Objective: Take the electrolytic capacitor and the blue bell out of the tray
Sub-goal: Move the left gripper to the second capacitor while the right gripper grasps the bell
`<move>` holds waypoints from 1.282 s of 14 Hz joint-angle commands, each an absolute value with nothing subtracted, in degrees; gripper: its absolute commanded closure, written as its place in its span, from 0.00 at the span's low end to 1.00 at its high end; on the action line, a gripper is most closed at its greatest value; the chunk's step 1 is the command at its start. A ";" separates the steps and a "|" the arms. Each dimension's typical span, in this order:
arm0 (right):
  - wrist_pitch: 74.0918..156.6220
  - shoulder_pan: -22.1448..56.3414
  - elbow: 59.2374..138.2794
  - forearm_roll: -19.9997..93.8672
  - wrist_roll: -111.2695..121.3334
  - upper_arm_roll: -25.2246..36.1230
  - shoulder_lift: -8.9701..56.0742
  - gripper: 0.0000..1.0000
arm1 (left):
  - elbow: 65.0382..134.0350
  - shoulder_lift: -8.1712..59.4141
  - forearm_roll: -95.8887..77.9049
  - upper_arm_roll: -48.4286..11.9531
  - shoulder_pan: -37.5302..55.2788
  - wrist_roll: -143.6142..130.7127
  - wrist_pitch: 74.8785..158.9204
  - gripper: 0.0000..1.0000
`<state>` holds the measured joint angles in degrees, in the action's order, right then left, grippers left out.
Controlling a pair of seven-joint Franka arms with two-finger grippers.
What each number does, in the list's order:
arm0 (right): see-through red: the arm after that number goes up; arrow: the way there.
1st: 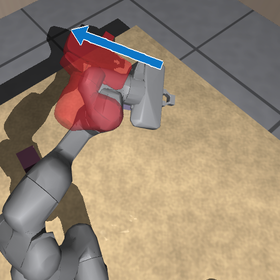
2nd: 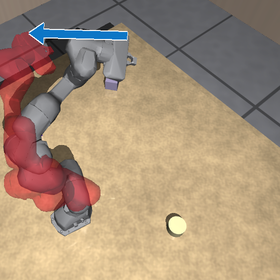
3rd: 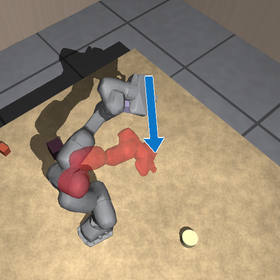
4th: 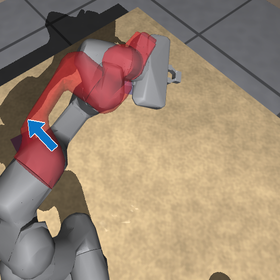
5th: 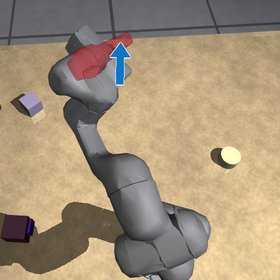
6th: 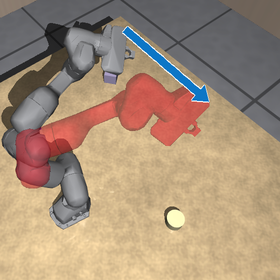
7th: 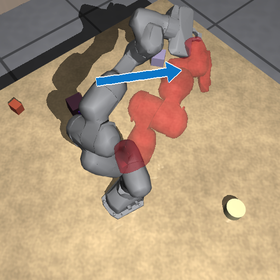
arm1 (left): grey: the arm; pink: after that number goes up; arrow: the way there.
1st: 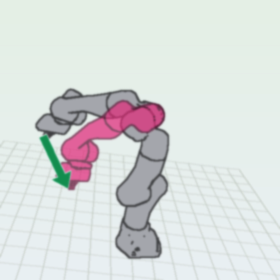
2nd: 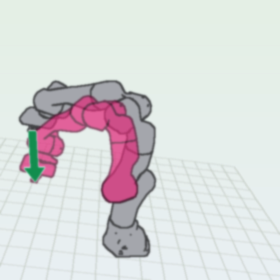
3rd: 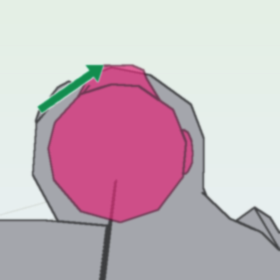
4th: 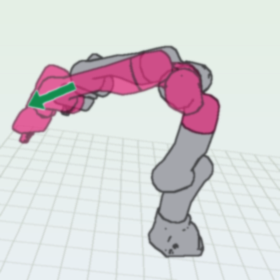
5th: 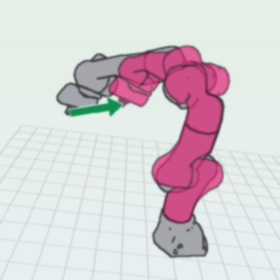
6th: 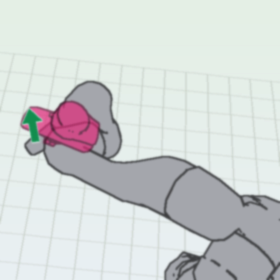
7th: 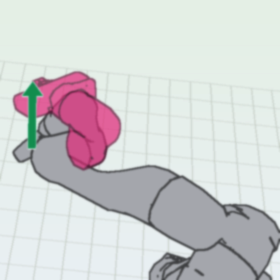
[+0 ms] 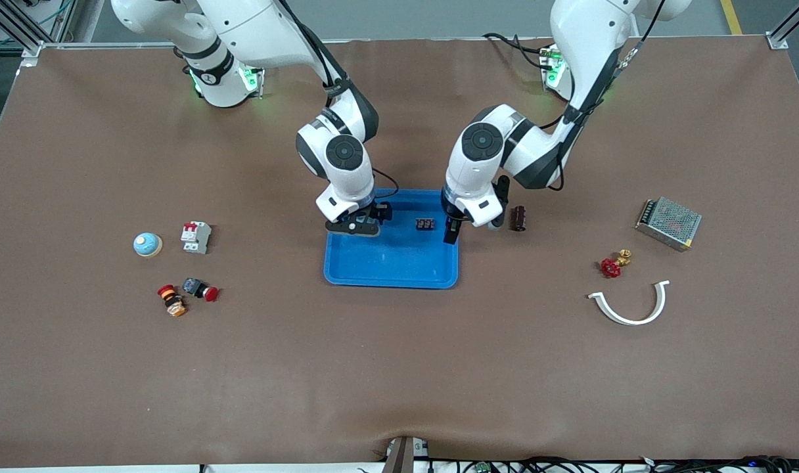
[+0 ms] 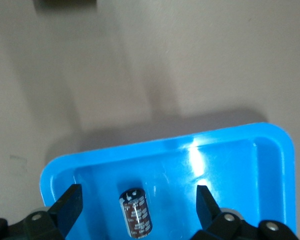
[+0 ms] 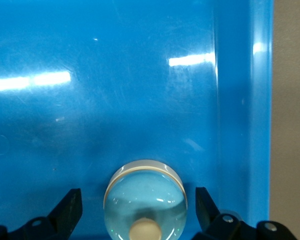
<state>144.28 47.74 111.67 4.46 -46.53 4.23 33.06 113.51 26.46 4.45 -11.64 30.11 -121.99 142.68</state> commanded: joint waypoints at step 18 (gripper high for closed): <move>131.69 43.08 111.18 5.10 -39.06 5.01 24.19 0.65 | 106.00 36.56 10.55 -10.81 34.37 -136.14 143.00 0.00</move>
